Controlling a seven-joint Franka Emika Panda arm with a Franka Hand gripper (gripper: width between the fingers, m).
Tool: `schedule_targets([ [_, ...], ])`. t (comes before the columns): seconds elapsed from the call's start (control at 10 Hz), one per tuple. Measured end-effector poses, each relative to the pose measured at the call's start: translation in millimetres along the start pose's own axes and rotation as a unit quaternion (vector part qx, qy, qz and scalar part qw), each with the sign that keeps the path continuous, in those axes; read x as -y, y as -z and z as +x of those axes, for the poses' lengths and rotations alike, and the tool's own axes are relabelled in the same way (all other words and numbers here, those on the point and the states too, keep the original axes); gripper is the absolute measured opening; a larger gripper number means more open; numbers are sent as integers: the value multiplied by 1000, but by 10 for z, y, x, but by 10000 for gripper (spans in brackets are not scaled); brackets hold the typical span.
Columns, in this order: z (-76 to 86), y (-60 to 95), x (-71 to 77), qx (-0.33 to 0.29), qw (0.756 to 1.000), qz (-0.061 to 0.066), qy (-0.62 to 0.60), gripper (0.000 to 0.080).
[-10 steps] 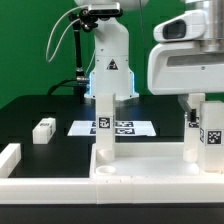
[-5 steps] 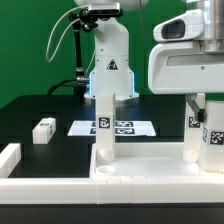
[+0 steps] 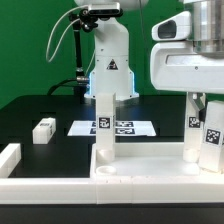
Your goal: Assemble desk
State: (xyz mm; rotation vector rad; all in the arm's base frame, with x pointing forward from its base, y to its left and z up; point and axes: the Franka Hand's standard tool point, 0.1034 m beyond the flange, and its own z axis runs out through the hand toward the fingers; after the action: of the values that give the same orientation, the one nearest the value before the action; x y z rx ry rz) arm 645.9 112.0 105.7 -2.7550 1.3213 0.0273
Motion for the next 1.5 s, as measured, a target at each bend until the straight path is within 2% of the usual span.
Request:
schedule_targets([
  [0.2, 63, -12, -45, 1, 987, 13, -159, 296],
  [0.3, 55, -15, -40, 7, 966, 21, -259, 296],
  [0.5, 51, -22, -93, 15, 915, 53, -400, 297],
  [0.6, 40, -21, -97, 16, 902, 56, -428, 297],
  [0.7, 36, -22, -96, 16, 900, 56, -431, 302],
  [0.8, 35, -32, -100, 16, 903, 55, -426, 302],
  [0.9, 28, -35, -97, 15, 911, 55, -408, 529],
  [1.0, 4, -41, -71, 10, 940, 56, -336, 529],
  [1.1, -23, -70, -49, 4, 965, 58, -256, 622],
  [1.2, -108, -93, -19, 1, 983, 54, -175, 622],
  [1.3, -198, -96, 16, -5, 989, 50, -141, 645],
  [1.5, -146, -103, -16, -10, 996, 48, -70, 649],
])
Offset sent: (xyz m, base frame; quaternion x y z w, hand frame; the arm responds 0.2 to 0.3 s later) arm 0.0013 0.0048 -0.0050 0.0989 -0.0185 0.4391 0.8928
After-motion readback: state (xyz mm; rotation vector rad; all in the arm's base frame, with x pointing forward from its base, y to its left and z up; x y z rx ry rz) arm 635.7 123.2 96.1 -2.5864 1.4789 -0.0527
